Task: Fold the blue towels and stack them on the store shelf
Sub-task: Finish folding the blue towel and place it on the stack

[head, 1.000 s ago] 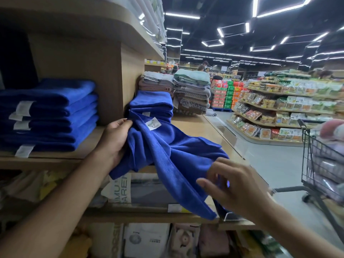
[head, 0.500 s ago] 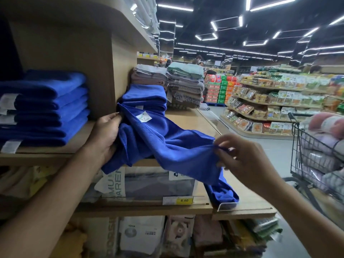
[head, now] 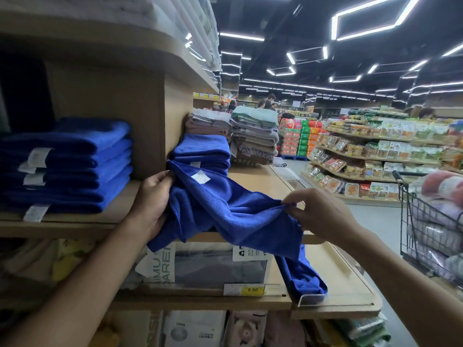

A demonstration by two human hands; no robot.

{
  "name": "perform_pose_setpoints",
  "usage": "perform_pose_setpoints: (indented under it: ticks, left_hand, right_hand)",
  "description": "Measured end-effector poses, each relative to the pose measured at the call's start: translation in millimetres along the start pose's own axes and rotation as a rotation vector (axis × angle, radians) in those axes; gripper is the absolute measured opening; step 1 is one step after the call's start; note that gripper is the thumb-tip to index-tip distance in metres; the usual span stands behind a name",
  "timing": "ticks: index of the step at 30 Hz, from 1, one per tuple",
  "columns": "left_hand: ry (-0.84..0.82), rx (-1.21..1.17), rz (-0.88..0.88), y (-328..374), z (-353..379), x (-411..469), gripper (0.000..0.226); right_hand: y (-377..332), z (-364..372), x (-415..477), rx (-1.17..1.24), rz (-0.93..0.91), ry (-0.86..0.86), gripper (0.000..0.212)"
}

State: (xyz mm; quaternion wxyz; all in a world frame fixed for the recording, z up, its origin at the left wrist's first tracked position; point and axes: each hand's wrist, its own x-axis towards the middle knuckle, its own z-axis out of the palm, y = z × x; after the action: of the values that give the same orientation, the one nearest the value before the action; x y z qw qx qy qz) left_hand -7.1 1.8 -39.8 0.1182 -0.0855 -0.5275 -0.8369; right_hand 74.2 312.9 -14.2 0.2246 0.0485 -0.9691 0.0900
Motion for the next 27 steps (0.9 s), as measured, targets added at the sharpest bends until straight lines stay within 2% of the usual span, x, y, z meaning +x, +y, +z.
perform_pose_setpoints:
  ticks: [4, 9, 15, 18, 23, 27]
  left_hand:
    - [0.009, -0.003, 0.050, 3, 1, -6, 0.025]
    - [-0.011, -0.012, 0.137, 22, 0, -17, 0.028]
    - [-0.014, -0.018, 0.309, 78, 3, -22, 0.018]
    - [-0.092, 0.023, 0.398, 106, 7, -23, 0.018]
    - [-0.062, 0.155, 0.543, 140, 9, -17, 0.020]
    - [-0.040, 0.221, 0.584, 164, 10, -16, 0.024]
  right_hand:
    - [2, -18, 3, 0.206, -0.021, 0.012, 0.020]
    - [-3, -40, 12, 0.356, -0.043, -0.082, 0.030]
    - [-17, -70, 19, 0.428, 0.000, -0.228, 0.020]
    - [-25, -92, 25, 0.387, 0.003, -0.192, 0.018]
    - [-34, -125, 29, 0.383, -0.005, -0.116, 0.009]
    - [-39, -148, 25, 0.521, -0.074, -0.073, 0.019]
